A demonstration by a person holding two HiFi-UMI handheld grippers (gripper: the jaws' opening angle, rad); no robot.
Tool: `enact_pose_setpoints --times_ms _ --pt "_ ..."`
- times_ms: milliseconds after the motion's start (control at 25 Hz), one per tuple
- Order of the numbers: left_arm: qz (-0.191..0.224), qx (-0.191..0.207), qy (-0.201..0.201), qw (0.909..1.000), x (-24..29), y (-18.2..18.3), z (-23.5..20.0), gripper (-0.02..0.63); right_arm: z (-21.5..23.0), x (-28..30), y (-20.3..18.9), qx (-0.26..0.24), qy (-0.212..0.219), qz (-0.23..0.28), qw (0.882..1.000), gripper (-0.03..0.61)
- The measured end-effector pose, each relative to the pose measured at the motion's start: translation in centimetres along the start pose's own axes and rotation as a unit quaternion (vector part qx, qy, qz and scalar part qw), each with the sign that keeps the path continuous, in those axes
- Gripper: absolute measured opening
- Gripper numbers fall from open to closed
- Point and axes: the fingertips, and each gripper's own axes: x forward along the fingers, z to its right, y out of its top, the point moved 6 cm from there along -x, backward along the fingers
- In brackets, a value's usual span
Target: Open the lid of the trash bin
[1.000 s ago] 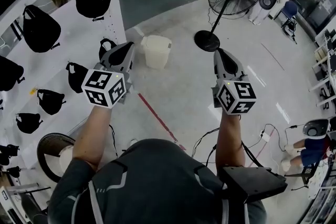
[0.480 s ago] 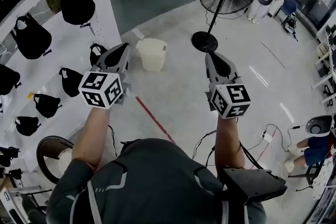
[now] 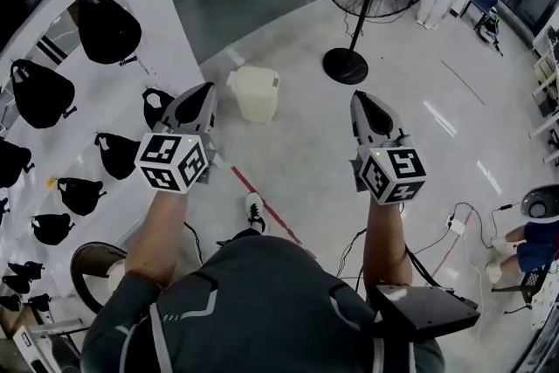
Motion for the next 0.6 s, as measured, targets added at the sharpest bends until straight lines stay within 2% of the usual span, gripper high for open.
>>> enact_pose_setpoints --times_ms 200,360,600 --pt "0.024 -0.005 -0.002 0.9997 3.7 0.3 -3.9 0.009 1.3 4.6 0.3 -0.008 -0.008 -0.010 1.000 0.026" --pt "0.028 -0.015 -0.008 0.9995 7.5 0.5 -8.0 0.009 1.0 9.8 1.3 -0.022 -0.002 -0.011 1.000 0.026" --pt "0.035 -0.007 -0.020 0.9992 12.6 1.1 -11.9 0.008 1.9 15.9 2.1 -0.032 -0.005 -0.016 0.999 0.026"
